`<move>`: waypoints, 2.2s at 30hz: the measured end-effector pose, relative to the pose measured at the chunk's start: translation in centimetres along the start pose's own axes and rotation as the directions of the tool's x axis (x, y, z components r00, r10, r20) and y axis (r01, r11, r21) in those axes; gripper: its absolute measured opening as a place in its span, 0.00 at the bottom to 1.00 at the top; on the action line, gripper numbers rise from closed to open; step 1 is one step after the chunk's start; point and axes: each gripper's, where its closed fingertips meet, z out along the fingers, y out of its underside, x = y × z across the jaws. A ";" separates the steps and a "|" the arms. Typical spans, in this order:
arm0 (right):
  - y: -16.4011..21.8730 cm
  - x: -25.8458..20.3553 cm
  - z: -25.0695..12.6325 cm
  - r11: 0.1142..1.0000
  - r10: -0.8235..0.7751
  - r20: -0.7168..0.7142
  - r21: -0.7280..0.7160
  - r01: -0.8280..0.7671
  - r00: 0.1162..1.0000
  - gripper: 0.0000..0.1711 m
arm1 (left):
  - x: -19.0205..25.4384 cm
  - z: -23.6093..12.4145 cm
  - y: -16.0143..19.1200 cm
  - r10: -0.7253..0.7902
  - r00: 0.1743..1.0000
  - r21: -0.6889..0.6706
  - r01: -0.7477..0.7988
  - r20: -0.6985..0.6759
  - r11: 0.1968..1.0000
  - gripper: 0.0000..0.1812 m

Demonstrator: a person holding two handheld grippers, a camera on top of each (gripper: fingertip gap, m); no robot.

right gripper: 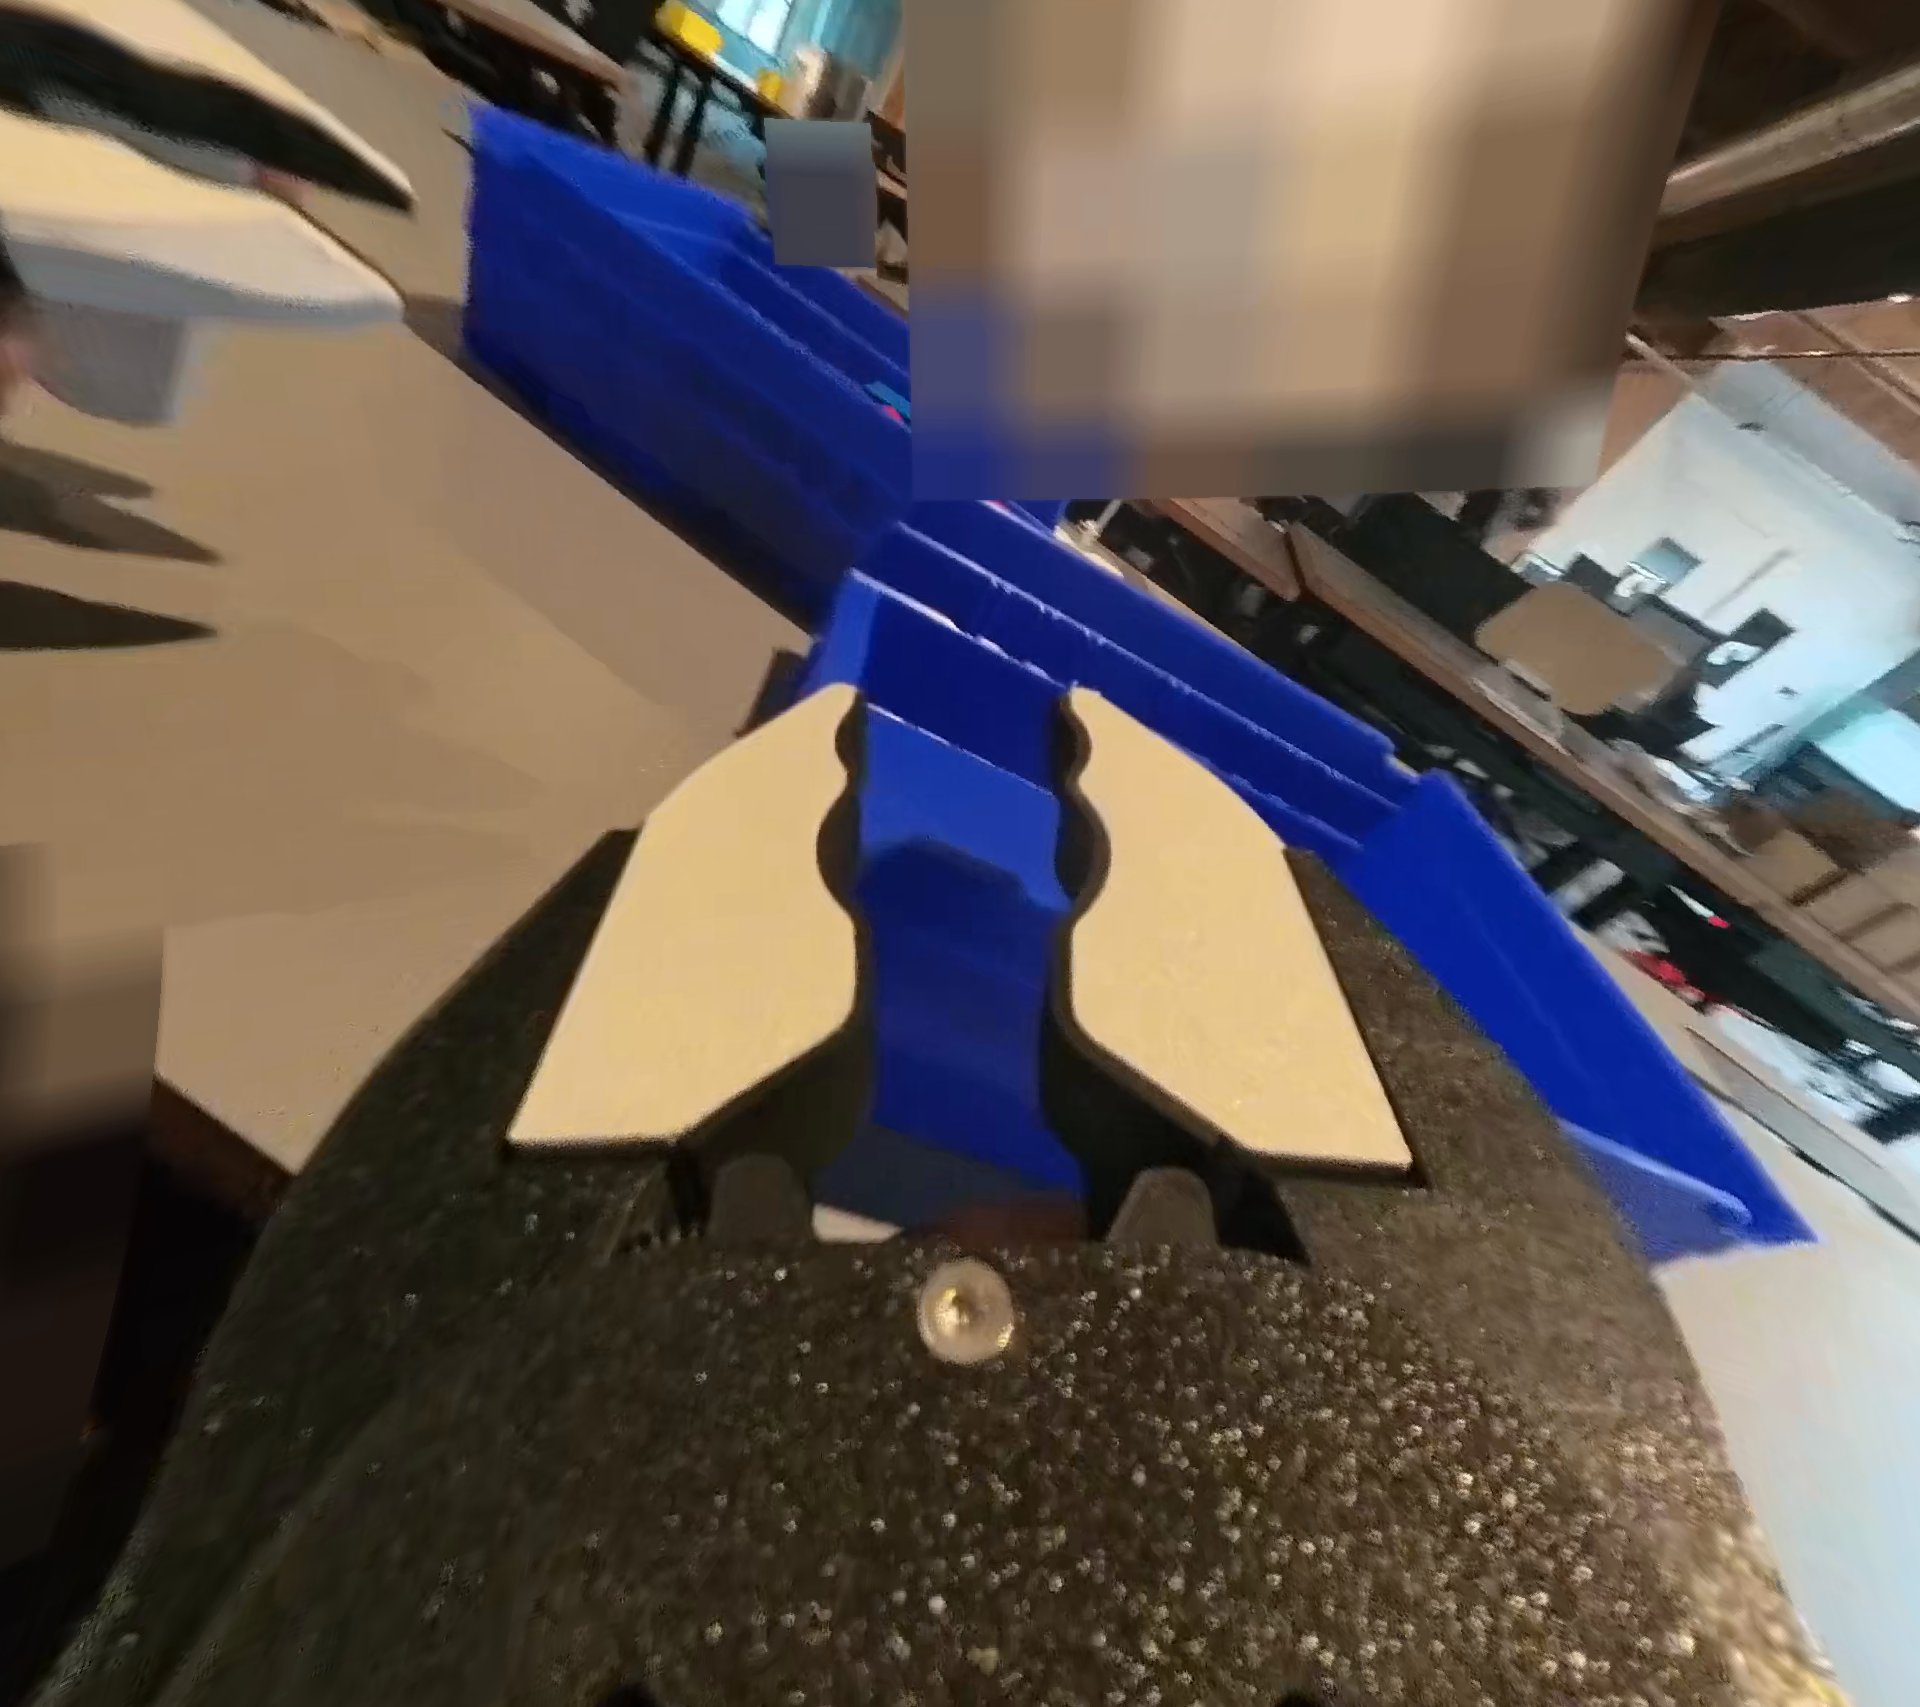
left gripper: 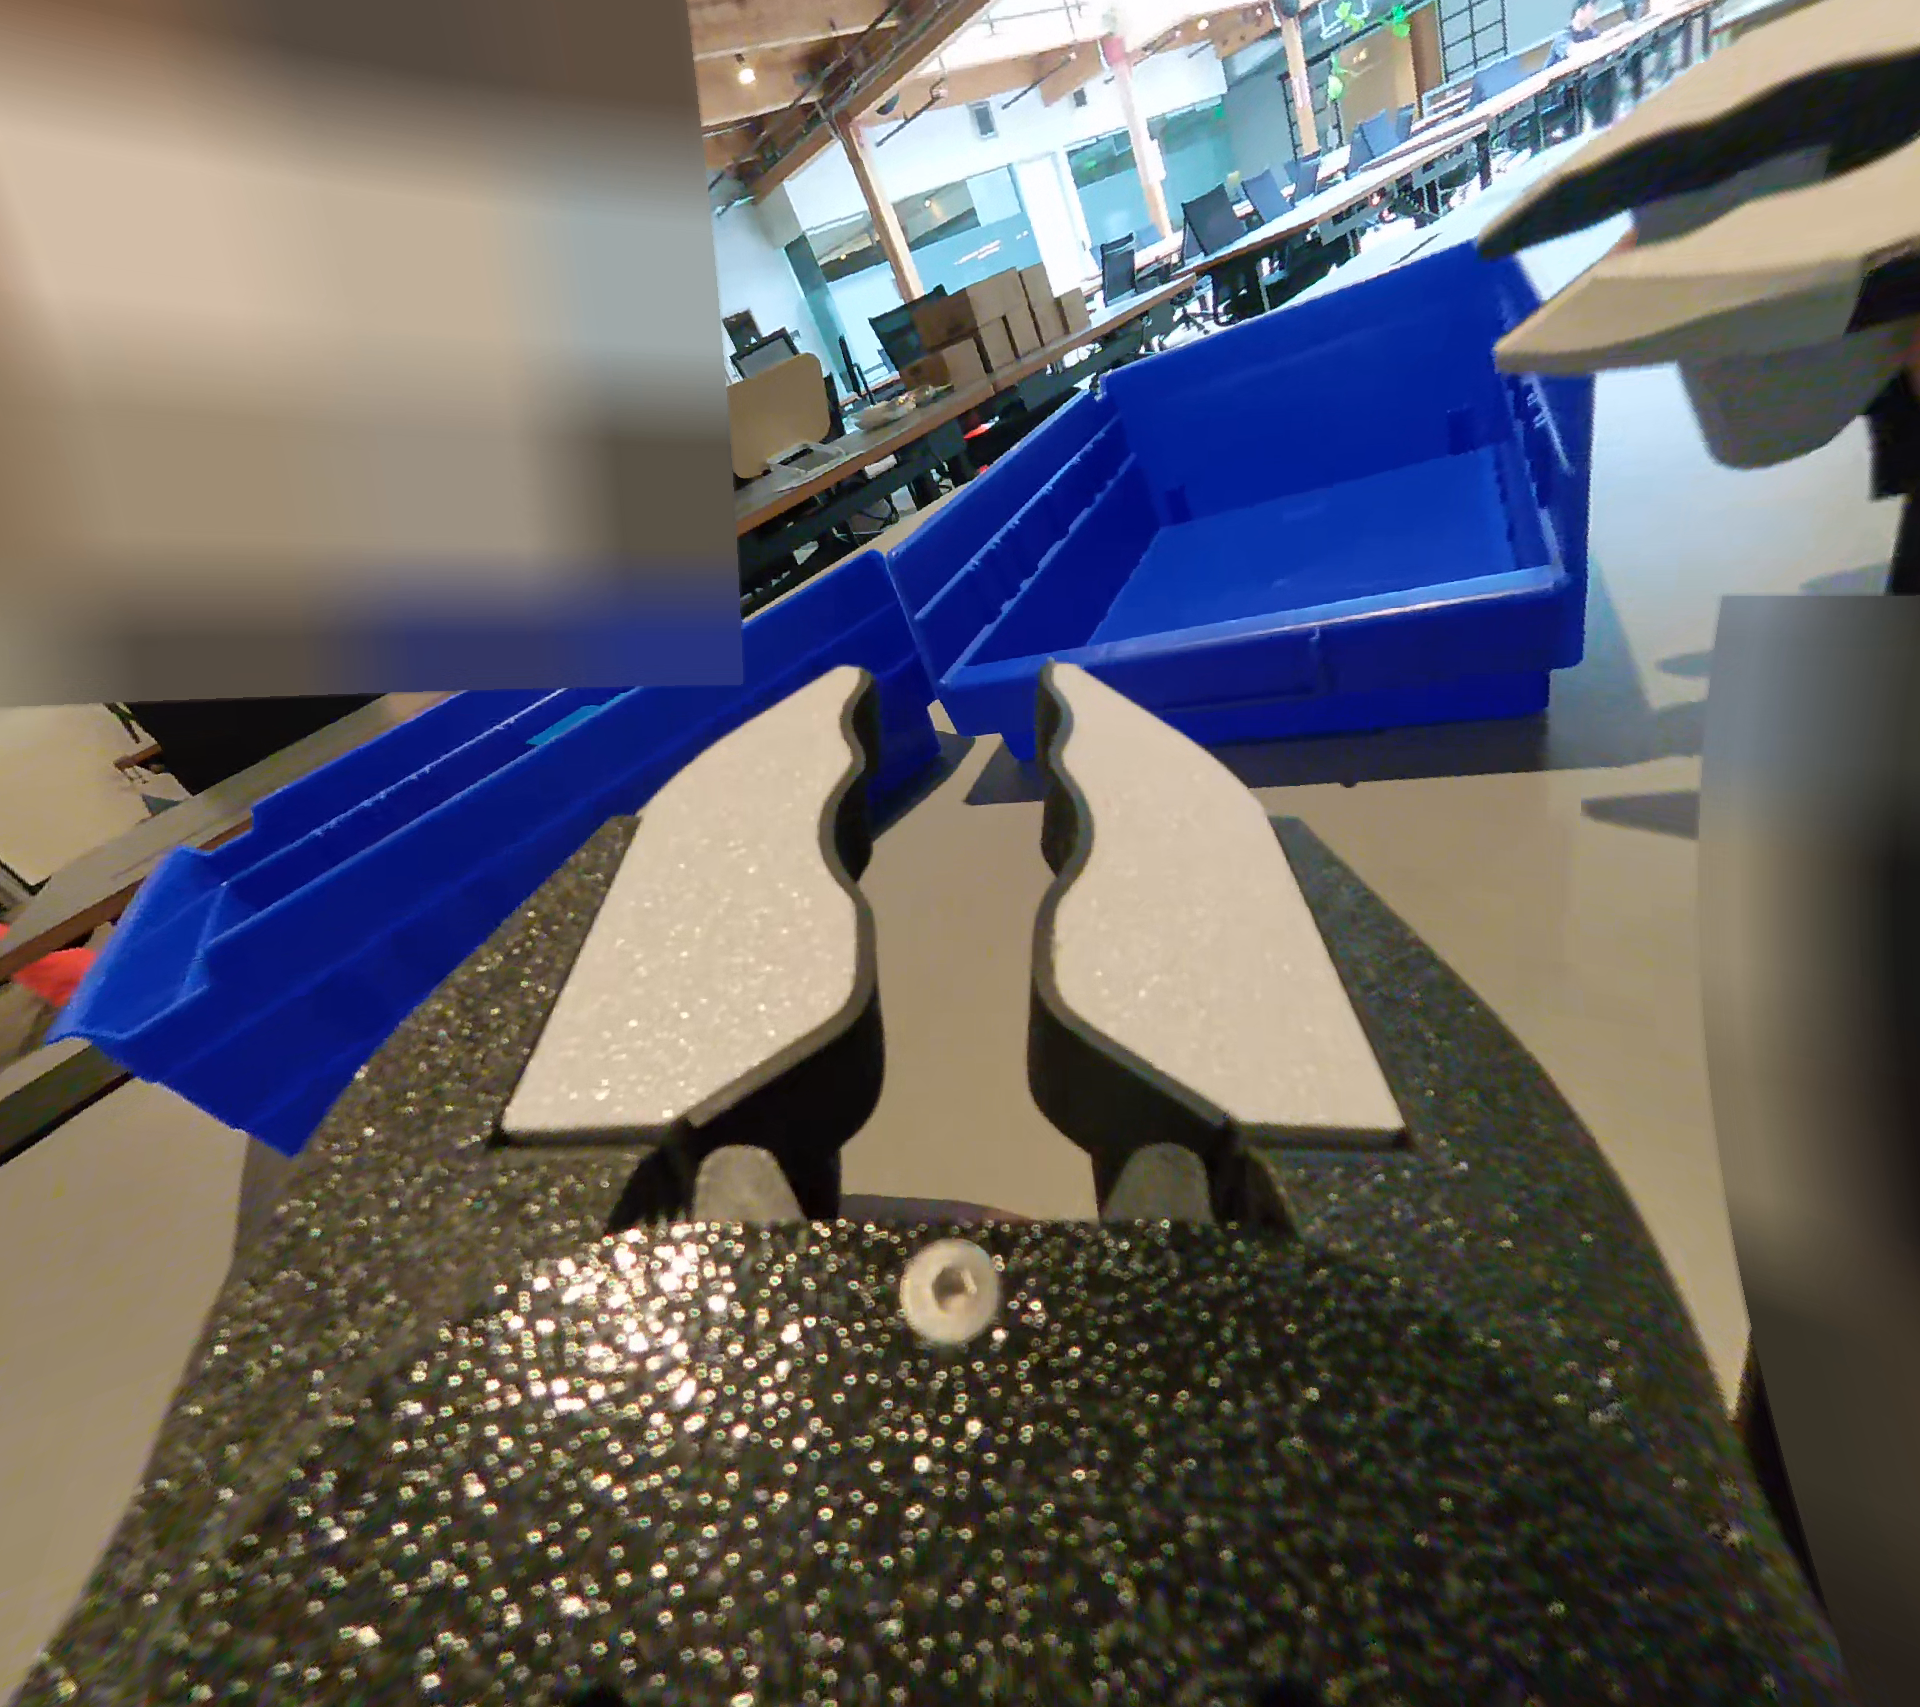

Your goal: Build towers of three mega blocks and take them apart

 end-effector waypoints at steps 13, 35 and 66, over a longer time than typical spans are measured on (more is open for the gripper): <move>4.4 5.8 -1.3 0.987 -0.111 -0.174 -0.132 0.088 0.979 0.19 | 0.2 0.1 0.1 0.017 1.000 -0.008 -0.017 -0.001 1.000 0.15; 9.0 13.9 -4.0 0.979 -0.041 -0.357 -0.202 -0.034 0.933 0.16 | 0.2 0.2 0.2 0.027 1.000 -0.017 -0.027 0.001 1.000 0.15; 16.7 17.3 -7.5 0.793 -0.123 -0.357 -0.596 -0.125 0.926 0.05 | 0.5 0.3 0.3 0.048 0.999 -0.028 -0.048 -0.006 0.998 0.15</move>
